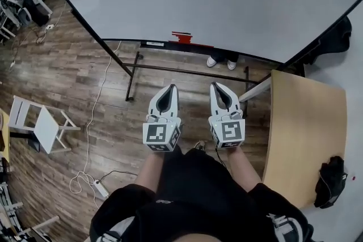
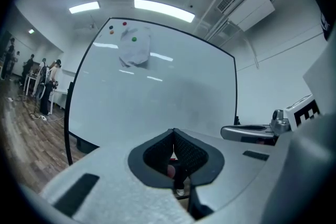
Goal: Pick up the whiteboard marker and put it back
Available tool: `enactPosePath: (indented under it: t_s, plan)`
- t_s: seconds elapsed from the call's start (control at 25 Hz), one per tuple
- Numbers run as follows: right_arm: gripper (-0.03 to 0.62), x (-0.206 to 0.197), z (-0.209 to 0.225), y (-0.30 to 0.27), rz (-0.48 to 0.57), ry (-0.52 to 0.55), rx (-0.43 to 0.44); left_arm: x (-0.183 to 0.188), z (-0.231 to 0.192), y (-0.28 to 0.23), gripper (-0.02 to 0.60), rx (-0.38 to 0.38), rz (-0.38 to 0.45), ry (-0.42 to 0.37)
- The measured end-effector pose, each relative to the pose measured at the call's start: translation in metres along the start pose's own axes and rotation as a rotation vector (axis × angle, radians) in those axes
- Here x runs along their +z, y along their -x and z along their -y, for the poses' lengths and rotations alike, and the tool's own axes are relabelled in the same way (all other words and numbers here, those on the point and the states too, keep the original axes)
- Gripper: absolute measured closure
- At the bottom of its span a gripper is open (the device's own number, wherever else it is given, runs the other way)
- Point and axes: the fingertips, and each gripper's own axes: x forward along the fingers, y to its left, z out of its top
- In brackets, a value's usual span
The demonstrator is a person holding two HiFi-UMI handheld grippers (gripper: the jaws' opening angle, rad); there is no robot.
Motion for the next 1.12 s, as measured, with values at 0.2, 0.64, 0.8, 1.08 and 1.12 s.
enactPosePath:
  t_s: [0.2,0.64,0.8,1.08,1.12]
  plan:
    - [0.592,0.013,-0.011,-0.004,0.038,-0.004,-0.007,0.008,-0.008,0.0,0.575,-0.016,0.006,-0.033]
    - [0.592,0.036,-0.035,-0.016,0.071,-0.019,-0.042,0.031,-0.021,0.007,0.575,-0.082,0.032,-0.054]
    - [0.592,0.041,-0.037,-0.022,0.083,-0.013,-0.047,0.042,-0.028,0.006,0.575,-0.077,0.06,-0.041]
    - [0.592,0.038,-0.037,-0.024,0.069,-0.015,-0.056,0.033,-0.033,0.006,0.575,-0.077,0.034,-0.033]
    - [0.592,0.038,-0.036,-0.025,0.07,-0.013,-0.055,0.033,-0.033,0.005,0.575,-0.077,0.034,-0.032]
